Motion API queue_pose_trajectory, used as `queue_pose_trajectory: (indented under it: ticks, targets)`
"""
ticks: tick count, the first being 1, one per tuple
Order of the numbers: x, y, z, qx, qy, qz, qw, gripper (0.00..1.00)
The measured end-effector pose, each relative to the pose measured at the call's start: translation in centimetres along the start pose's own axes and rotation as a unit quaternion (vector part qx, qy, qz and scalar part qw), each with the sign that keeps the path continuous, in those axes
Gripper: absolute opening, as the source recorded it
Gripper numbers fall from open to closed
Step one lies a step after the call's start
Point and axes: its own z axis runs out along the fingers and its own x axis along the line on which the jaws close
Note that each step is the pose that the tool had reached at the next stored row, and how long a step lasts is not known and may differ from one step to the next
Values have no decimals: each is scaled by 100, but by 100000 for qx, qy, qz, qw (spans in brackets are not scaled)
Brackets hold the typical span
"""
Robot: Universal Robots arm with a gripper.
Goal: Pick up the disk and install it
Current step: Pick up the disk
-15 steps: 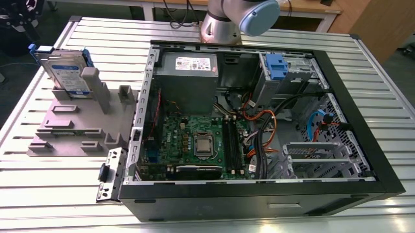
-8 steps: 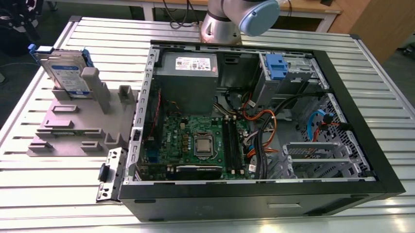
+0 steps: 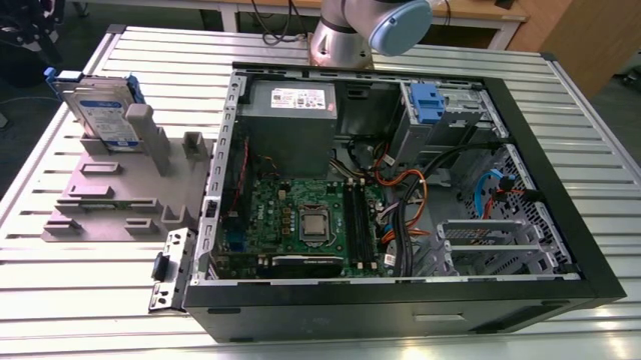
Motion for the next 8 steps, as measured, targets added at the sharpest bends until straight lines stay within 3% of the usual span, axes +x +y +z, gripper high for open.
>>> queue_pose_trajectory:
  ticks: [5, 7, 8]
  targets:
    - [0, -1, 18, -90, 169, -4219, 99911, 11]
    - [1, 0, 26, -96, 193, -4963, 99877, 11]
    - [1, 0, 31, -94, 198, -5185, 99865, 18]
